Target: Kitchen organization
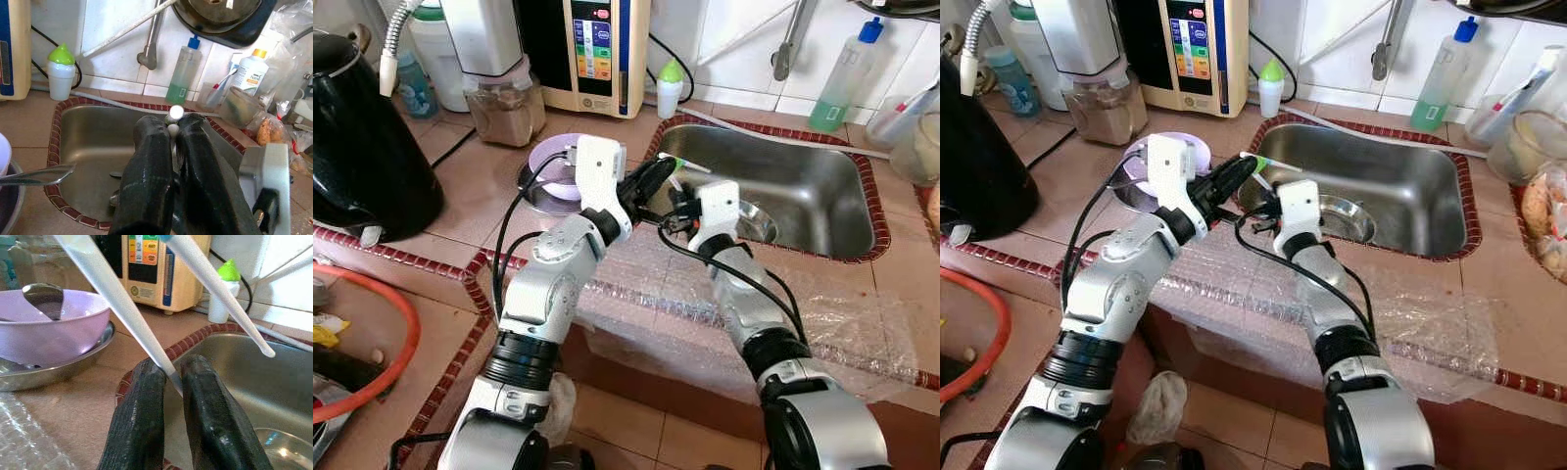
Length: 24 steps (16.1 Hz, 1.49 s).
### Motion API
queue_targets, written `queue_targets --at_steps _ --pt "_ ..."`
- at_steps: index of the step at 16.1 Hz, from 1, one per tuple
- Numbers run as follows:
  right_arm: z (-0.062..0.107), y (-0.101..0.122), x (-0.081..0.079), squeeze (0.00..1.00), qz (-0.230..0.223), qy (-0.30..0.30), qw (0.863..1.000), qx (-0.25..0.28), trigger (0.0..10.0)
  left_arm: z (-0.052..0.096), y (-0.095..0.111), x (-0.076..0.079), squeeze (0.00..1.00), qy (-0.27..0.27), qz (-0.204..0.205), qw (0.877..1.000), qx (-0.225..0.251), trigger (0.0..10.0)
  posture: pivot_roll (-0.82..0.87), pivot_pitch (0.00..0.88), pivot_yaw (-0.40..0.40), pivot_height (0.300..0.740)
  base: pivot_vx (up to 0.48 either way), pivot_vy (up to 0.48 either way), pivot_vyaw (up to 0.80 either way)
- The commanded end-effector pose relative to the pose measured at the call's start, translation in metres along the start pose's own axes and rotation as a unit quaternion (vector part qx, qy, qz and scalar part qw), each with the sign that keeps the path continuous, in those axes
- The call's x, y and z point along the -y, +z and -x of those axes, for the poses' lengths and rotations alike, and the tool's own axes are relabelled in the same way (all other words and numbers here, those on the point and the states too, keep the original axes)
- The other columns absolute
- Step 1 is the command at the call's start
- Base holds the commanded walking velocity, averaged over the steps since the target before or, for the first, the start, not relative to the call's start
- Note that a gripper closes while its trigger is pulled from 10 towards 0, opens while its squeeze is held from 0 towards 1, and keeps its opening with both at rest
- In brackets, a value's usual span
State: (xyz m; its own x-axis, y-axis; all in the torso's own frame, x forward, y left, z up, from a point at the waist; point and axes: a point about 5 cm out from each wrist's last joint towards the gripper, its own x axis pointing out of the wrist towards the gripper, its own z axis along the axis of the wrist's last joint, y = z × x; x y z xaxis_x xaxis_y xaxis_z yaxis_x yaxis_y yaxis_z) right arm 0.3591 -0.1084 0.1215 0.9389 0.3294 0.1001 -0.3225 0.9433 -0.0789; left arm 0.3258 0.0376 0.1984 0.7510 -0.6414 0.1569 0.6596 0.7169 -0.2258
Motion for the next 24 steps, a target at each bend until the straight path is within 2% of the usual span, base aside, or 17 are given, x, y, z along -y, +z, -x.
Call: queue_targets --at_steps 1,5,6,7,11,14,16,17,18,20,21,22,23,24 --pt "-0.01 0.019 -0.004 0.0 0.001 0.011 0.999 0.038 0.0 0.001 -0.01 0.002 0.0 0.001 0.006 1.0 -0.024 0.0 0.0 0.0 0.039 0.74 0.0 0.0 0.0" --pt "-0.01 0.021 0.001 0.0 0.022 0.016 0.999 0.044 0.0 0.002 -0.013 0.001 0.0 0.003 0.006 1.0 -0.028 0.0 0.0 0.0 0.038 0.74 0.0 0.0 0.0" --pt "-0.008 0.02 0.005 0.0 0.025 0.011 0.999 0.042 0.0 0.002 -0.014 0.0 0.0 0.004 -0.008 0.999 -0.034 4.9 -0.01 0.0 0.037 0.74 0.0 0.0 0.0" --pt "-0.006 0.017 0.01 0.0 0.031 0.005 0.999 0.038 0.0 0.002 -0.017 -0.001 1.0 0.004 -0.008 0.999 -0.036 10.0 -0.01 0.0 0.038 0.74 0.0 0.0 0.0" --pt "0.0 0.017 0.026 0.0 0.051 -0.018 0.998 0.036 0.0 -0.003 -0.022 0.004 1.0 -0.013 -0.035 0.999 -0.039 10.0 -0.05 0.0 0.044 0.74 0.0 0.0 0.0" --pt "0.004 0.021 0.042 0.0 0.073 -0.03 0.996 0.037 0.0 -0.008 -0.011 0.014 1.0 -0.033 -0.094 0.995 -0.009 10.0 -0.08 0.0 0.047 0.74 0.0 0.0 0.0" --pt "0.002 0.016 0.049 0.0 0.057 -0.048 0.997 0.012 0.0 0.002 -0.009 0.002 1.0 -0.001 -0.15 0.989 0.02 10.0 -0.04 0.0 0.015 0.74 0.0 0.0 0.0" --pt "0.001 0.014 0.048 0.0 0.05 -0.05 0.998 0.004 0.0 0.005 -0.009 -0.001 1.0 0.008 -0.153 0.988 0.023 10.0 -0.03 0.0 0.007 0.74 0.0 0.0 0.0" --pt "-0.002 0.009 0.048 0.0 0.035 -0.055 0.998 -0.023 0.0 0.014 -0.008 -0.008 1.0 0.032 -0.169 0.984 0.035 10.0 -0.01 0.0 -0.003 0.74 0.0 0.0 0.0" --pt "-0.003 0.003 0.051 0.0 0.013 -0.075 0.996 -0.053 3.3 0.026 -0.006 -0.011 1.0 0.045 -0.211 0.975 0.051 10.0 0.02 0.0 -0.008 0.74 0.0 0.0 0.0" --pt "-0.002 0.0 0.057 0.0 -0.003 -0.09 0.993 -0.073 10.0 0.032 -0.007 -0.011 1.0 0.047 -0.25 0.966 0.055 10.0 0.04 0.0 -0.011 0.74 0.0 0.0 0.0" --pt "0.001 -0.006 0.061 1.0 -0.03 -0.108 0.989 -0.093 10.0 0.042 -0.013 -0.011 1.0 0.043 -0.279 0.958 0.048 10.0 0.05 0.0 -0.018 0.74 0.0 0.0 0.0" --pt "0.001 -0.008 0.061 1.0 -0.039 -0.111 0.988 -0.098 10.0 0.046 -0.016 -0.012 1.0 0.044 -0.284 0.957 0.044 10.0 0.06 0.0 -0.019 0.74 0.0 0.0 0.0" --pt "0.004 -0.013 0.063 1.0 -0.058 -0.12 0.984 -0.114 10.0 0.052 -0.028 -0.013 1.0 0.041 -0.307 0.95 0.028 10.0 0.08 0.0 -0.028 0.74 0.0 0.0 0.0"
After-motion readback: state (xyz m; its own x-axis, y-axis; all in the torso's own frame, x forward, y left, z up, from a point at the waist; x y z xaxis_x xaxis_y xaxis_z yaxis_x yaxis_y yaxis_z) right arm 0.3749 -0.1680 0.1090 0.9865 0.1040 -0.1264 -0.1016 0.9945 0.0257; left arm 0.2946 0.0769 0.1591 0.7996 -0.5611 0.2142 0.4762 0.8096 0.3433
